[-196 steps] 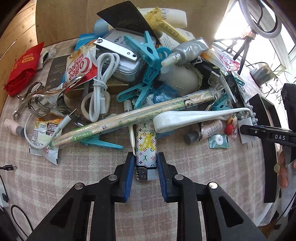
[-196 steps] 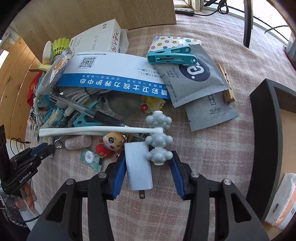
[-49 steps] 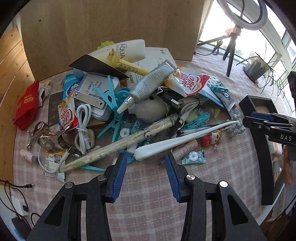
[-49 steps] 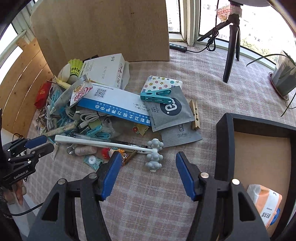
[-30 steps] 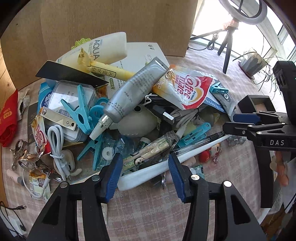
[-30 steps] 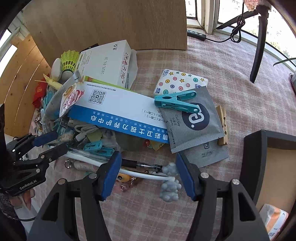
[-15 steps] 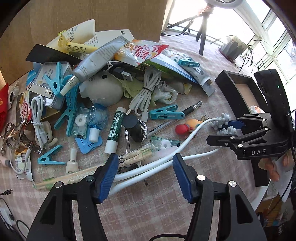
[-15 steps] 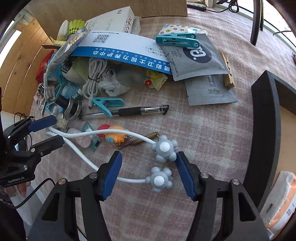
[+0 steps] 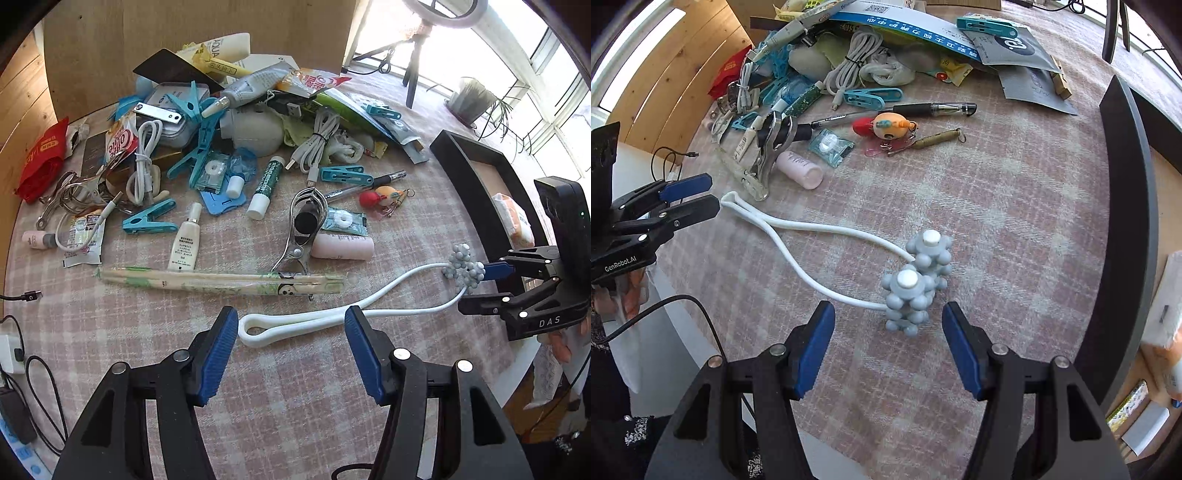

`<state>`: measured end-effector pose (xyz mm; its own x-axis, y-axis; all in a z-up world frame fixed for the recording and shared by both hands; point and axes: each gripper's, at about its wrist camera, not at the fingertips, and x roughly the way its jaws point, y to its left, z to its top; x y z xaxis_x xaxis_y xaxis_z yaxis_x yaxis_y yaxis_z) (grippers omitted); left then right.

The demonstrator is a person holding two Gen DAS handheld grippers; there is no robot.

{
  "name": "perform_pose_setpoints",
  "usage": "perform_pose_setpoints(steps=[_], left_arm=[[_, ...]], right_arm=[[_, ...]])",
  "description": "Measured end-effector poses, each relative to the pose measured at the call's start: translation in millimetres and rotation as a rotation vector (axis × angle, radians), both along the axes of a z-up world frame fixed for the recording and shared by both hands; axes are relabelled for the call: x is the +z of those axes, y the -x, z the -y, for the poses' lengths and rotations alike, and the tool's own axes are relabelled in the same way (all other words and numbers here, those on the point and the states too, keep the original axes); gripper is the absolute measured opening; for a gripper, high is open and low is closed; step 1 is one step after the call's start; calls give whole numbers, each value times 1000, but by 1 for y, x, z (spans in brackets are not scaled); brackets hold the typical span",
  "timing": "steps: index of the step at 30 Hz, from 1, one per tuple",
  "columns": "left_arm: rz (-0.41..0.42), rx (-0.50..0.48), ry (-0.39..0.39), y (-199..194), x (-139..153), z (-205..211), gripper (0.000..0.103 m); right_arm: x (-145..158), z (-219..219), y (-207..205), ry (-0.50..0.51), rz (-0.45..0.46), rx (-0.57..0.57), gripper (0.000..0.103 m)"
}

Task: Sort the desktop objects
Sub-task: 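Grasp the grey bead end of the white flexible holder with the right gripper, then grasp the white loop of the holder with the left gripper while the right holds the bead end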

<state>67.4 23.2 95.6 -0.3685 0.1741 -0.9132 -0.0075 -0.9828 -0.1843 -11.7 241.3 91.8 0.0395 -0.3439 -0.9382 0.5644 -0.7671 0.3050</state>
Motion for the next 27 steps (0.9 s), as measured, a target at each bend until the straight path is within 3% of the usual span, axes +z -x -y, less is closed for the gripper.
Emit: perform_pose_setpoints(steps=[4, 9, 13, 19, 21, 23, 27], left_arm=[[6, 4, -16, -8, -4, -4, 58], [32, -40, -27, -14, -16, -24, 58], [36, -23, 6, -11, -24, -24, 58], [55, 7, 11, -3, -38, -7, 58], [60, 5, -17, -1, -41, -5, 58], [60, -5, -23, 1, -43, -7, 59], [53, -4, -45, 3, -45, -11, 60]], right_arm=[[18, -6, 1, 49, -27, -51, 60], [20, -18, 3, 36, -52, -65, 60], [11, -22, 1, -68, -157, -29, 60], [-8, -35, 14, -96, -113, -91, 58], [-9, -31, 13, -95, -102, -74, 55], [-13, -26, 11, -99, -88, -56, 45], [-12, -19, 10, -121, -123, -50, 40]])
